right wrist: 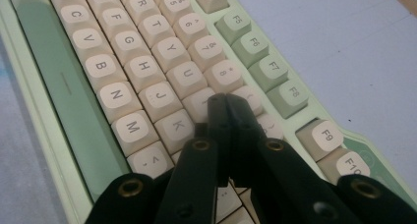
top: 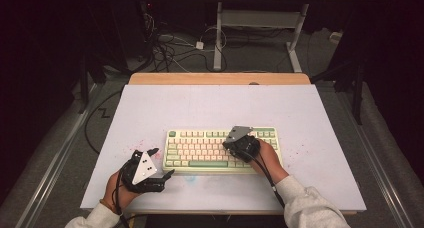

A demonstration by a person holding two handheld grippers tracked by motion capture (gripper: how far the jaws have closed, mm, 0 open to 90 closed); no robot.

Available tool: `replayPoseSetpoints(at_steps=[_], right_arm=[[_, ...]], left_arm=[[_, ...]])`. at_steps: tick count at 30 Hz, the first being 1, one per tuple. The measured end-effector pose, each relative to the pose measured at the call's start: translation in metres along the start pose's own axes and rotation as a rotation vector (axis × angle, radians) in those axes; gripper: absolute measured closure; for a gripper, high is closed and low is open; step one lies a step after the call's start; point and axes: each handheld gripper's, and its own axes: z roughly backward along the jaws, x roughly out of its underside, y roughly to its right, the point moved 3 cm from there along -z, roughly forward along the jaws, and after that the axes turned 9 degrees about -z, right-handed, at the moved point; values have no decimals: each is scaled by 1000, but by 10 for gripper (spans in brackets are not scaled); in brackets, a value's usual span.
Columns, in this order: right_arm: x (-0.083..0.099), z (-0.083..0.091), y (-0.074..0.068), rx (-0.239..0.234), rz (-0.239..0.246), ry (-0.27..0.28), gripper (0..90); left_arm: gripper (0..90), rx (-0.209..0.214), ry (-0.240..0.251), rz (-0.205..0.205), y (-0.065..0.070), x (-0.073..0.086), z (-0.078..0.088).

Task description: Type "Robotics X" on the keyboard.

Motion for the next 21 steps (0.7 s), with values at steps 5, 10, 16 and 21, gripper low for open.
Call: replayPoseSetpoints(at_steps=[5, 10, 16, 21], right_arm=[[-1, 12, 1, 8, -20, 50, 900], [-3, 26, 3, 8, -40, 109, 900], [-2, 45, 3, 3, -53, 169, 854], [0, 56, 3, -1, -59, 207, 772]], left_arm=[[173, -3, 0, 4, 0, 0, 0], [173, -3, -5, -1, 0, 0, 0], [173, 0, -1, -1, 1, -1, 0], [173, 1, -2, -6, 2, -2, -1]])
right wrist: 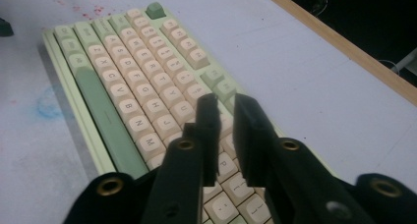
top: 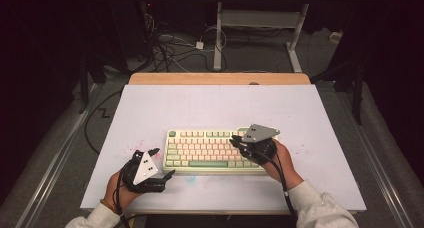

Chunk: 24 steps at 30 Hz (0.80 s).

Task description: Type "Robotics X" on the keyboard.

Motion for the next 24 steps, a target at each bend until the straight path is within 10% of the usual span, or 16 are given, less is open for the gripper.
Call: replayPoseSetpoints(at_steps=[11, 24], right_arm=[[6, 17, -4, 8, 16, 71, 346], [23, 42, -2, 81, 17, 137, 220]], left_arm=[[173, 1, 2, 8, -1, -1, 2], [174, -11, 20, 48, -4, -4, 6]])
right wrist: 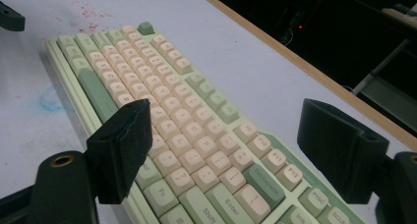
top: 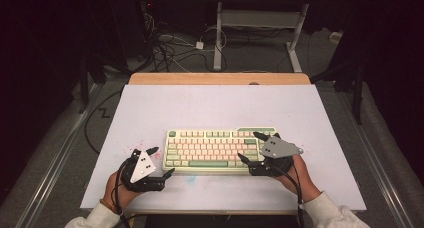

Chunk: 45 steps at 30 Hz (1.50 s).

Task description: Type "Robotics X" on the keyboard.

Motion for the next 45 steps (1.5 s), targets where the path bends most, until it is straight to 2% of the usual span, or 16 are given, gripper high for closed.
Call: replayPoseSetpoints(at_steps=[2, 7, 8, 10, 11, 13, 14, 15, 16, 18, 20, 28, 35, 41, 45], right_arm=[[2, 4, 2, 8, 5, 3, 221], [11, 14, 3, 33, 12, 3, 221], [13, 16, 3, 37, 14, 0, 221], [16, 19, 4, 43, 16, -5, 221], [18, 20, 4, 45, 16, -5, 224], [20, 23, 4, 44, 18, -7, 226], [21, 25, 4, 48, 21, -7, 226], [22, 27, 4, 51, 18, -8, 226], [23, 28, 4, 52, 18, -9, 226], [27, 30, 4, 53, 11, -14, 227], [30, 31, 3, 54, 14, -22, 227], [36, 34, 0, 53, 10, -34, 226], [38, 34, -2, 48, 19, -42, 226], [41, 31, -2, 45, 18, -50, 226], [43, 28, -3, 41, 21, -58, 226]], left_arm=[[200, -4, 11, 14, -1, -2, 1], [284, -2, -3, 21, -1, -4, 0], [332, -4, -8, 23, -2, -4, -1], [394, 21, -7, 33, -3, -5, -2], [482, 29, -16, 34, -3, -6, -3], [564, 49, -25, 33, -4, -8, -6], [645, 57, -34, 30, -4, -9, -7], [675, 67, -43, 29, -4, -11, -9], [741, 88, -43, 45, -4, -13, -10], [821, 106, -51, 44, -5, -20, -13], [858, 117, -55, 37, -6, -27, -18], [877, 170, -76, -8, -2, -51, -41], [877, 185, -90, -34, -3, -67, -58], [877, 208, -103, -47, -3, -76, -74], [877, 216, -132, -62, -2, -81, -86]])
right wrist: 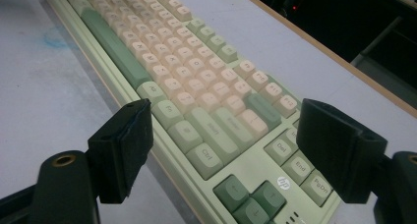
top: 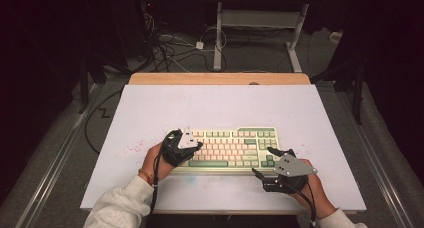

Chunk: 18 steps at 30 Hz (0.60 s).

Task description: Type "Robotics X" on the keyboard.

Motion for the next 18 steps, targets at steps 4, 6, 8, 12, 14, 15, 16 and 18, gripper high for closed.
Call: replayPoseSetpoints(at_steps=[4, 6, 8, 12, 14, 15, 16, 18], right_arm=[[0, 0, 0, 4, 10, -4, 226], [0, -1, 0, 4, 7, -3, 227], [1, -1, 0, 3, 4, -8, 226], [2, -2, 0, -2, 10, -12, 227], [1, -2, 1, 15, 13, -8, 238], [1, -1, 1, 21, 10, -4, 238], [1, -1, 2, 23, 3, -3, 238], [1, 0, 3, 24, 2, 0, 239]], left_arm=[[877, -7, -33, -9, -1, -3, -9], [877, -5, -38, -7, -3, -4, -12], [876, -2, -44, -5, -3, -4, -15], [877, 10, -61, -6, -4, -5, -22], [877, 16, -66, -7, -5, -5, -24], [876, 13, -67, -7, -5, -6, -25], [877, 14, -73, -12, -5, -6, -25], [876, 12, -72, -13, -5, -7, -26]])
